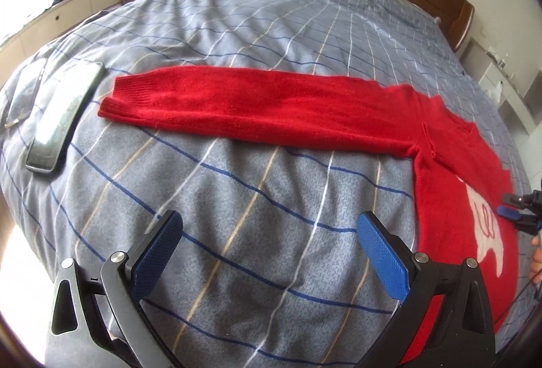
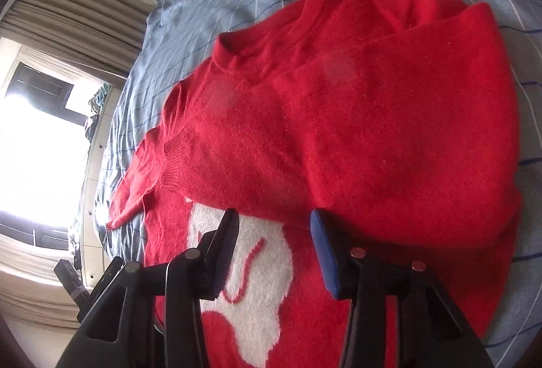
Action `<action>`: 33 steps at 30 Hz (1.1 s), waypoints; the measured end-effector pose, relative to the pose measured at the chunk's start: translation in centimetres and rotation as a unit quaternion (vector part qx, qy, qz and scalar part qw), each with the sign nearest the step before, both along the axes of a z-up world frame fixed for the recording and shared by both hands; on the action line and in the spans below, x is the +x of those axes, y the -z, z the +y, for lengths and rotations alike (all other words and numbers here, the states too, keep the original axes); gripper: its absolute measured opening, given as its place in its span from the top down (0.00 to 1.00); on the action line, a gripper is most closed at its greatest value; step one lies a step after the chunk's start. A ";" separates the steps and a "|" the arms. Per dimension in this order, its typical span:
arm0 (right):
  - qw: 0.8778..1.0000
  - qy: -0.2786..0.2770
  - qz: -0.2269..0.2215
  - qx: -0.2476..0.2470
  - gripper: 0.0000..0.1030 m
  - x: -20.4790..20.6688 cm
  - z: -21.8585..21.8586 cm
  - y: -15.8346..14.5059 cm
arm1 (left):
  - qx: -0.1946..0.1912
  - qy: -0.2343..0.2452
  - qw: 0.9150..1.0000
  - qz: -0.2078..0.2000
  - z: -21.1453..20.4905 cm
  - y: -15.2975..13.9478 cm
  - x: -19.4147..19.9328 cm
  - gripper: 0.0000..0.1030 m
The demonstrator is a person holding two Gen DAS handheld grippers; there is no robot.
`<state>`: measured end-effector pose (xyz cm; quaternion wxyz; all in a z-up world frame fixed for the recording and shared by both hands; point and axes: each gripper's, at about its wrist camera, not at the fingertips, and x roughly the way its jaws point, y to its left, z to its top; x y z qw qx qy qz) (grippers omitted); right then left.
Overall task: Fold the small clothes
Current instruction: 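Grasp a sleeve with the right gripper and fold it across the body, then grasp the other sleeve cuff with the left gripper and fold it across the body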
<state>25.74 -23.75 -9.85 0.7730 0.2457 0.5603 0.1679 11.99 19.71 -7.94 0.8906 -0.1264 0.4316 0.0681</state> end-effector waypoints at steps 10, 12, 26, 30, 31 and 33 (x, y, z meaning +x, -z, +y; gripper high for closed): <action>0.989 -0.053 -0.122 -0.065 0.39 -13.0 0.0 -4.1 | -0.101 -0.080 0.991 0.015 13.4 -1.4 4.8 0.01; 0.991 -0.050 -0.115 -0.052 0.39 -14.8 0.4 -3.3 | -0.117 -0.096 0.988 0.030 15.0 -0.5 5.9 0.01; 0.985 -0.058 -0.159 -0.045 0.39 -19.5 2.6 -5.0 | -0.085 -0.071 0.993 -0.031 11.9 -6.3 7.3 0.97; 0.981 -0.046 -0.183 -0.053 0.39 -20.8 1.8 -5.3 | -0.054 0.051 0.993 -0.089 3.7 -14.0 8.4 0.97; 0.980 -0.041 -0.186 -0.055 0.39 -21.0 1.5 -5.2 | -0.049 0.084 0.990 -0.100 1.1 -15.6 8.6 0.97; 0.980 -0.027 -0.188 -0.062 0.39 -21.3 0.7 -5.0 | -0.045 0.151 0.981 -0.118 -4.3 -18.1 9.3 0.97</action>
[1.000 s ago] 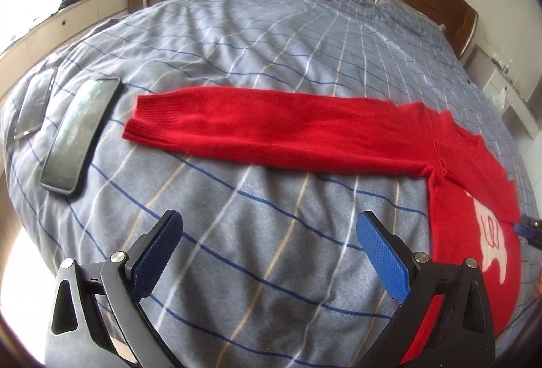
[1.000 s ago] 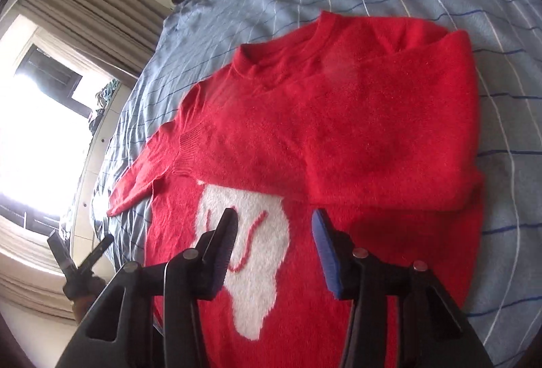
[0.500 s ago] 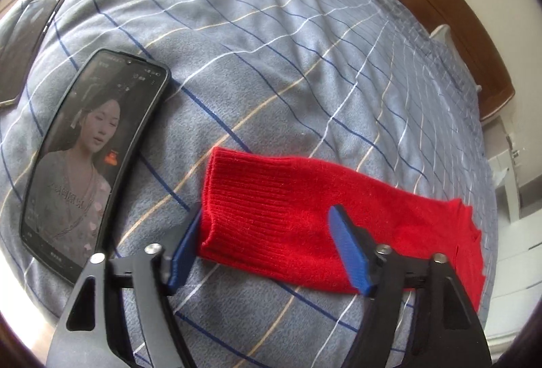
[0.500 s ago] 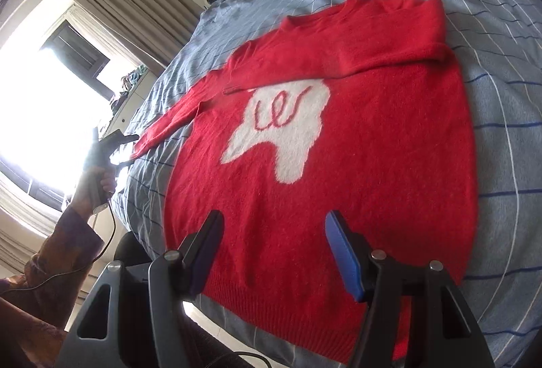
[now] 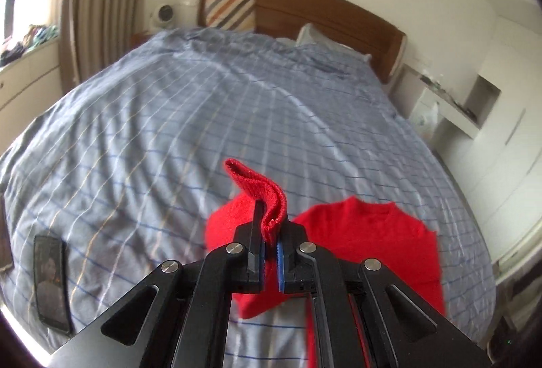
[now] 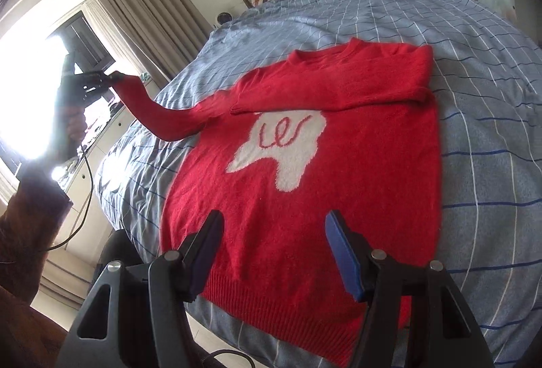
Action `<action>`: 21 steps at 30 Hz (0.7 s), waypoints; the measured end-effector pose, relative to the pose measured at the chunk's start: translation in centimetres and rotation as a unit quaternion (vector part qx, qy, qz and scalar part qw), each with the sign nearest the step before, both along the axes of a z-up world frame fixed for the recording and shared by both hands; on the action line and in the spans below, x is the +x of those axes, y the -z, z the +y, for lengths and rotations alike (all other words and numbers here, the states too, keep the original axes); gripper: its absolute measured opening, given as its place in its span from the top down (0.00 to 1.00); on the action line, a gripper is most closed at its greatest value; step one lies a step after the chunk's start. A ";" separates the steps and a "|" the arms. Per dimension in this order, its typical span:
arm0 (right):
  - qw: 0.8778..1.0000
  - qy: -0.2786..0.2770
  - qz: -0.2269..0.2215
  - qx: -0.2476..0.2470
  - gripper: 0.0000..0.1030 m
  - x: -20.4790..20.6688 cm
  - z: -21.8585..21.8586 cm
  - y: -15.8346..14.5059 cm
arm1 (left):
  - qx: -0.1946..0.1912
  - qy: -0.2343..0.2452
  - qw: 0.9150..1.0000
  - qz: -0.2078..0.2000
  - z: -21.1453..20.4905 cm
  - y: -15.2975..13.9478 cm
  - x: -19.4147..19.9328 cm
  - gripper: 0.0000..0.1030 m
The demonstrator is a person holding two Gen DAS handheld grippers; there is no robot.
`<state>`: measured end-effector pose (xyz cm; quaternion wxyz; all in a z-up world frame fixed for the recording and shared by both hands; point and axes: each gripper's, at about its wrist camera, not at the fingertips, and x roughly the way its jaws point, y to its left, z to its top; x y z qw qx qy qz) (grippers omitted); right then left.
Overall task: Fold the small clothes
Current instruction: 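Grasp the other sleeve cuff with the left gripper and fold it across the body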
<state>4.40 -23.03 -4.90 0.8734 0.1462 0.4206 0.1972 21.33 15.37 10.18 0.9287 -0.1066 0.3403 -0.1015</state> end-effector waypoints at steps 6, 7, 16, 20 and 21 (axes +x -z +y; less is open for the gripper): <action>0.999 0.044 -0.004 0.008 0.39 -1.9 -3.6 0.3 | 0.019 0.150 0.988 -0.016 -15.3 -1.5 1.5 0.97; 0.999 0.052 -0.005 0.005 0.39 -2.3 -4.3 0.3 | 0.023 0.166 0.986 -0.012 -17.6 -0.7 1.7 0.97; 0.992 0.124 0.004 0.009 0.39 -4.9 -9.4 2.0 | 0.033 0.232 0.968 0.092 -28.0 9.9 0.2 0.25; 0.990 0.138 0.006 0.002 0.39 -4.9 -10.6 2.0 | 0.053 0.203 0.974 0.080 -23.2 10.6 -0.8 0.19; 0.990 0.139 0.010 -0.002 0.39 -4.6 -10.7 1.8 | 0.061 0.176 0.979 0.077 -21.2 10.8 -0.5 0.15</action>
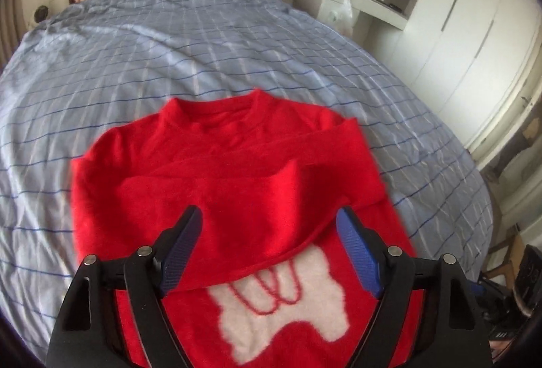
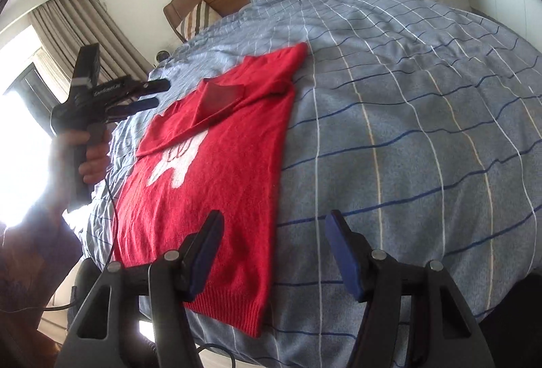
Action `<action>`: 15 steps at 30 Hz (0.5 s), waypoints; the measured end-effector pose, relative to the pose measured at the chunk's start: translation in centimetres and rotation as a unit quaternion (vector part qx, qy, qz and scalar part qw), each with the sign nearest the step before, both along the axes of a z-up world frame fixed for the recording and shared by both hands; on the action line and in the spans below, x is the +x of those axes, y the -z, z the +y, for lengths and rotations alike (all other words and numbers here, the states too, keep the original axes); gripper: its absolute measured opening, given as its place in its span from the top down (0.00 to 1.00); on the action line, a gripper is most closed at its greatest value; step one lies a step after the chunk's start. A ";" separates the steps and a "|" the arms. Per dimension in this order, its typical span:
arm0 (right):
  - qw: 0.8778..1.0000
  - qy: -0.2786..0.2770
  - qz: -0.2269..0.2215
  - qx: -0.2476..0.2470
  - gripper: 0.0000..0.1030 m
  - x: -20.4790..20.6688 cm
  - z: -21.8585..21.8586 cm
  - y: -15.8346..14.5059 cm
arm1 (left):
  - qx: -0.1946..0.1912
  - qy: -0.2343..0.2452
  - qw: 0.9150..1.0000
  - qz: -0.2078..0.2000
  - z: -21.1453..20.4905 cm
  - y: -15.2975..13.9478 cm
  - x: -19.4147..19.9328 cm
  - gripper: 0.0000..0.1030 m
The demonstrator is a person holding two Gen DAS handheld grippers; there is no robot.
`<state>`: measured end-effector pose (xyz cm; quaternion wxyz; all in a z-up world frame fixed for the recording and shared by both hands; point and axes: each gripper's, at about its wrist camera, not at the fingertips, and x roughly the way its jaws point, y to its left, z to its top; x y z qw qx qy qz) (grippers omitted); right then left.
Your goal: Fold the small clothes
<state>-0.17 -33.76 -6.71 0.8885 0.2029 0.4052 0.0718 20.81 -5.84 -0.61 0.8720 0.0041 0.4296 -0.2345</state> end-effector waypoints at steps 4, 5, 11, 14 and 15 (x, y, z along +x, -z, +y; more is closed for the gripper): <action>1.000 -0.028 0.003 0.009 0.39 3.8 0.8 -1.4 | 0.010 -0.121 0.992 0.033 8.7 2.0 3.1 0.13; 0.999 -0.040 0.001 0.023 0.39 5.4 1.2 -2.0 | 0.004 -0.141 0.989 0.046 10.3 2.9 3.7 0.14; 0.979 -0.067 0.089 0.173 0.55 18.6 3.5 -1.2 | 0.018 -0.169 0.982 0.087 12.4 7.4 5.2 0.20; 0.960 -0.033 0.154 0.231 0.62 22.3 4.3 1.9 | 0.023 -0.174 0.981 0.082 12.3 8.3 4.7 0.20; 0.955 -0.023 0.169 0.241 0.62 22.9 4.7 2.6 | 0.021 -0.175 0.981 0.079 12.3 8.5 4.5 0.20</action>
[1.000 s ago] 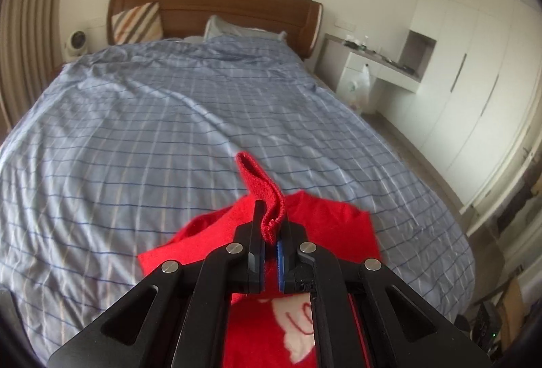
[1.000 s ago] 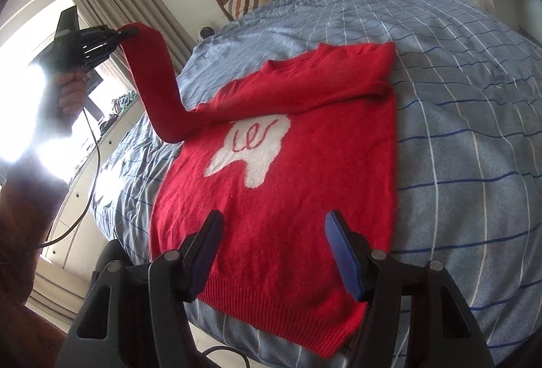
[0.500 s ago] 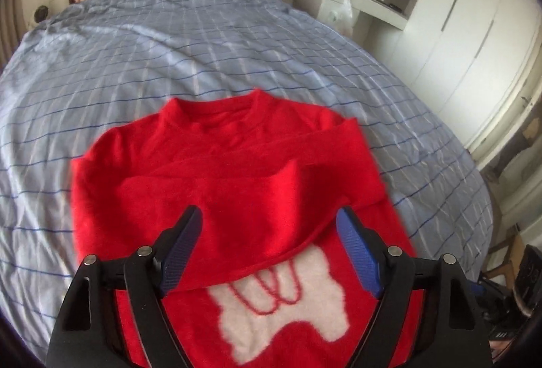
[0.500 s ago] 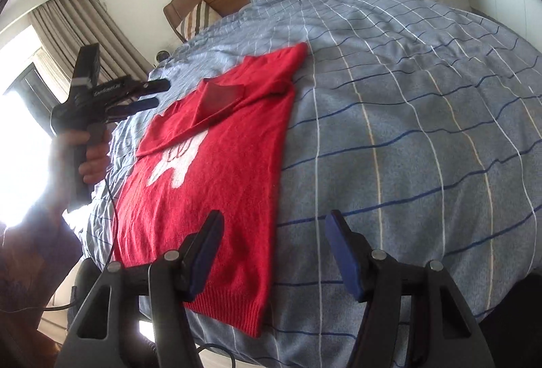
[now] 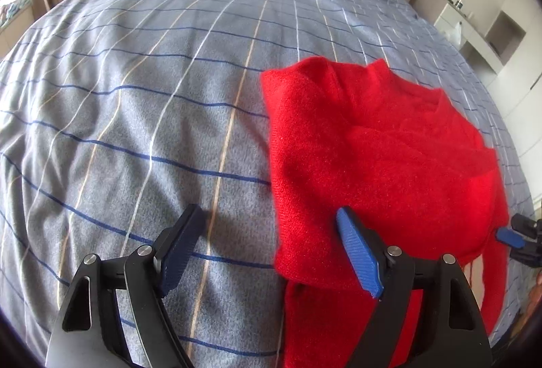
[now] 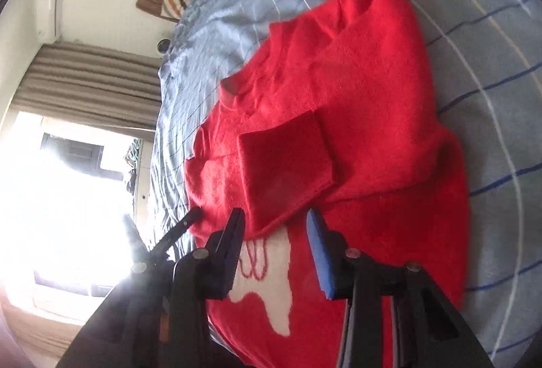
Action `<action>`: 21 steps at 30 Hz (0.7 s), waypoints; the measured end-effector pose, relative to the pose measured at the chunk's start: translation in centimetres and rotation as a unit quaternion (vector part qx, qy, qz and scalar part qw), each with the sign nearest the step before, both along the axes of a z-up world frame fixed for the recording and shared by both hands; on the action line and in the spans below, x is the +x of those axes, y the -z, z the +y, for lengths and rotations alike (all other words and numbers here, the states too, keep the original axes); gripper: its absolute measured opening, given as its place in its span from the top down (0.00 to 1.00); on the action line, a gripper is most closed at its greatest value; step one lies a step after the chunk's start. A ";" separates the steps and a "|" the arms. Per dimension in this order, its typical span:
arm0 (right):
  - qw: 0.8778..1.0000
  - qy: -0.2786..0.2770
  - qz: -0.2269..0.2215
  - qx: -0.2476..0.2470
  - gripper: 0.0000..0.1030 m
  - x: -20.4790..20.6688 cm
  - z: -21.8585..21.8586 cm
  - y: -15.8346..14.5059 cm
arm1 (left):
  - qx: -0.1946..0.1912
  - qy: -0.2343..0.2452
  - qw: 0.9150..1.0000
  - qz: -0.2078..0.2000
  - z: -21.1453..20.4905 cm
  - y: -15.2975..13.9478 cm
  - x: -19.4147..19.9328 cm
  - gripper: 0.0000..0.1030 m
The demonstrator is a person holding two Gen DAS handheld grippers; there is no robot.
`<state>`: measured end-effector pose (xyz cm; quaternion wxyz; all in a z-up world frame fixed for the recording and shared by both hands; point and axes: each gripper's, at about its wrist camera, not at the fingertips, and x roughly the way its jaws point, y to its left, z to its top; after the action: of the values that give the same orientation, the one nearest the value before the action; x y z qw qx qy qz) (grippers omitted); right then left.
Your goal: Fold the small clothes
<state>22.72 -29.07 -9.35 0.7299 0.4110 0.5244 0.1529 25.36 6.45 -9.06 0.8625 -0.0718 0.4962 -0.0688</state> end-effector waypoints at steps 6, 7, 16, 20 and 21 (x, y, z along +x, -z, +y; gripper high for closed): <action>0.994 0.057 -0.022 -0.086 0.95 -0.3 1.2 -0.6 | -0.006 -0.001 1.000 -0.008 0.6 0.4 -0.1 0.20; 0.992 0.058 -0.048 -0.100 0.96 -1.5 1.6 -1.8 | -0.006 0.000 1.000 -0.010 0.7 0.3 -0.2 0.20; 0.986 0.058 -0.008 -0.153 0.94 -6.2 1.0 0.3 | 0.007 0.000 1.000 -0.016 1.2 -0.6 -2.2 0.19; 0.977 0.054 -0.088 -0.186 0.90 -7.3 0.0 -3.3 | 0.011 0.014 0.998 -0.059 0.7 -2.7 -4.9 0.14; 0.978 0.041 -0.101 -0.180 0.88 -6.7 0.1 -3.8 | 0.011 0.023 0.998 -0.065 0.1 -3.0 -5.3 0.13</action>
<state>16.01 -28.94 -5.56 0.8467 0.2766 0.4495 0.0672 20.02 6.55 -6.10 0.8921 -0.0461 0.4410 -0.0871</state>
